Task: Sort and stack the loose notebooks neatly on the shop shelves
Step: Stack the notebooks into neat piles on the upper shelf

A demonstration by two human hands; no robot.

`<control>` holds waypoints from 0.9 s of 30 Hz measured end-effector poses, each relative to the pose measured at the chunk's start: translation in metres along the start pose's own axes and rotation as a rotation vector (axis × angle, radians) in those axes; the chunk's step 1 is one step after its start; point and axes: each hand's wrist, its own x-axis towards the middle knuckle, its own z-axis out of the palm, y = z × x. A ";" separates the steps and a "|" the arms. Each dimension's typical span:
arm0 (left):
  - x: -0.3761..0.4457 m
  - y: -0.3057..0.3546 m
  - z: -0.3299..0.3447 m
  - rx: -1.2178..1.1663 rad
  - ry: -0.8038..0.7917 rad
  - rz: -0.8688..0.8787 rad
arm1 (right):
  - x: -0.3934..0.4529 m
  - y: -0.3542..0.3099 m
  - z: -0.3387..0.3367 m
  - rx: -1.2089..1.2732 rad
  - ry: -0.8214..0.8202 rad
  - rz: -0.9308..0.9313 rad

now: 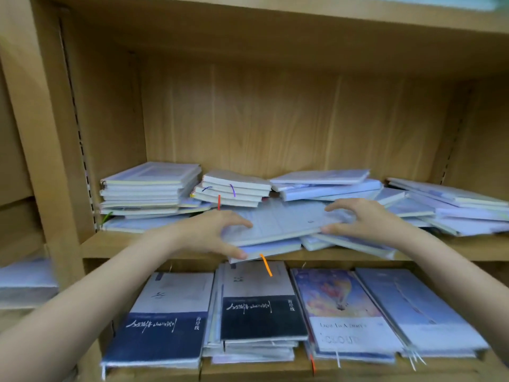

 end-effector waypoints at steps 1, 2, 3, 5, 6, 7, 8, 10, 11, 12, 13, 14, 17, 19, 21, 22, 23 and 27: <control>-0.001 -0.001 0.002 -0.011 0.017 -0.007 | -0.002 0.006 0.002 0.103 0.010 0.064; -0.002 -0.001 0.002 -0.016 0.026 -0.008 | -0.002 0.009 0.005 0.219 0.034 0.116; -0.002 0.000 0.003 -0.015 0.026 -0.002 | -0.001 0.010 0.008 0.313 0.060 0.159; 0.001 0.002 0.003 -0.018 0.019 0.008 | 0.005 0.003 0.012 0.431 0.079 0.235; 0.002 0.004 0.004 -0.021 0.015 0.009 | 0.008 -0.004 0.014 0.485 0.081 0.267; 0.001 0.004 0.004 -0.021 0.013 0.008 | 0.009 -0.010 0.016 0.572 0.098 0.299; 0.002 0.004 0.005 -0.019 0.013 0.003 | 0.011 -0.015 0.017 0.726 0.128 0.337; 0.002 0.002 0.008 -0.009 0.026 0.002 | 0.010 -0.020 0.018 1.258 0.235 0.379; 0.001 0.001 0.010 -0.005 0.039 0.004 | 0.009 -0.023 0.020 1.512 0.291 0.374; 0.001 0.000 0.012 -0.004 0.051 0.007 | 0.010 -0.029 0.023 1.667 0.315 0.355; 0.000 0.000 0.012 -0.009 0.064 0.013 | 0.010 -0.038 0.028 1.700 0.295 0.345; 0.000 -0.001 0.013 -0.017 0.078 0.015 | 0.010 -0.050 0.034 1.658 0.248 0.351; -0.004 0.002 0.016 0.068 0.152 0.001 | 0.015 -0.081 0.051 1.490 0.271 0.423; -0.008 0.005 0.019 0.210 0.232 -0.045 | 0.019 -0.085 0.055 1.449 0.359 0.491; -0.012 0.008 0.021 0.301 0.296 -0.064 | 0.020 -0.084 0.054 1.449 0.407 0.479; -0.012 0.008 0.021 0.329 0.318 -0.064 | 0.021 -0.085 0.052 1.455 0.417 0.460; -0.012 0.008 0.020 0.354 0.333 -0.066 | 0.021 -0.087 0.048 1.474 0.430 0.442; -0.010 0.005 0.021 0.542 0.500 0.023 | 0.028 -0.102 0.019 1.483 0.590 0.327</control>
